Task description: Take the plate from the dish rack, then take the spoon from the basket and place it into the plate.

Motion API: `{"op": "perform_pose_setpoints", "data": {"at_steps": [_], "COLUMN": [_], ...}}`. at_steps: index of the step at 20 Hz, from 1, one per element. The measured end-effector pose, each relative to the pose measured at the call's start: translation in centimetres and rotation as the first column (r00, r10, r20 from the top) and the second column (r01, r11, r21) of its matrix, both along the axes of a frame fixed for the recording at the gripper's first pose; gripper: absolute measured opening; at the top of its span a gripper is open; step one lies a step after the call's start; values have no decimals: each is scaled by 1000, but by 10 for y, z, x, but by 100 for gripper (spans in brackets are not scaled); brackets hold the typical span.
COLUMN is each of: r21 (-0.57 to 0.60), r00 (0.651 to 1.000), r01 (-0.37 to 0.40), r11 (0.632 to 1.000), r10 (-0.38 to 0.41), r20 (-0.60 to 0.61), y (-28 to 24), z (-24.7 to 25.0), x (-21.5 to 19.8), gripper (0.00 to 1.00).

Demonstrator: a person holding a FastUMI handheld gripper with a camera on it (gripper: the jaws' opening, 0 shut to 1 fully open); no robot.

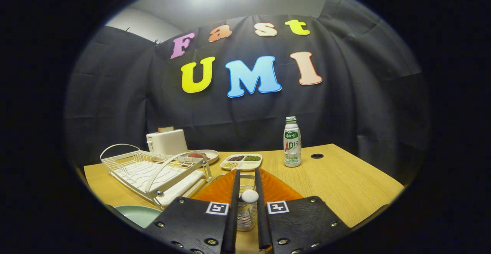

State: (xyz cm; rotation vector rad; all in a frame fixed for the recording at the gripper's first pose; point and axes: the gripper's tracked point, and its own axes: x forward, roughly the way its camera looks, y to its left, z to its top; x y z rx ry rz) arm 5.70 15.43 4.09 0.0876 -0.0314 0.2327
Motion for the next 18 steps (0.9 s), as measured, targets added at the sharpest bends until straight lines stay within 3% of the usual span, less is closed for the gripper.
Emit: {"op": "perform_pose_setpoints", "data": {"at_steps": [6, 7, 18], "r21": [-32, -31, -5], "r00": [1000, 1000, 998], "r01": [-6, -26, 41], "r11": [999, 999, 999], "r10": [6, 26, -41], "r20": [-4, -3, -40], "y": [13, 17, -1], "z": [12, 15, 71], "x": [-4, -7, -25], "gripper": [9, 9, 9]}}
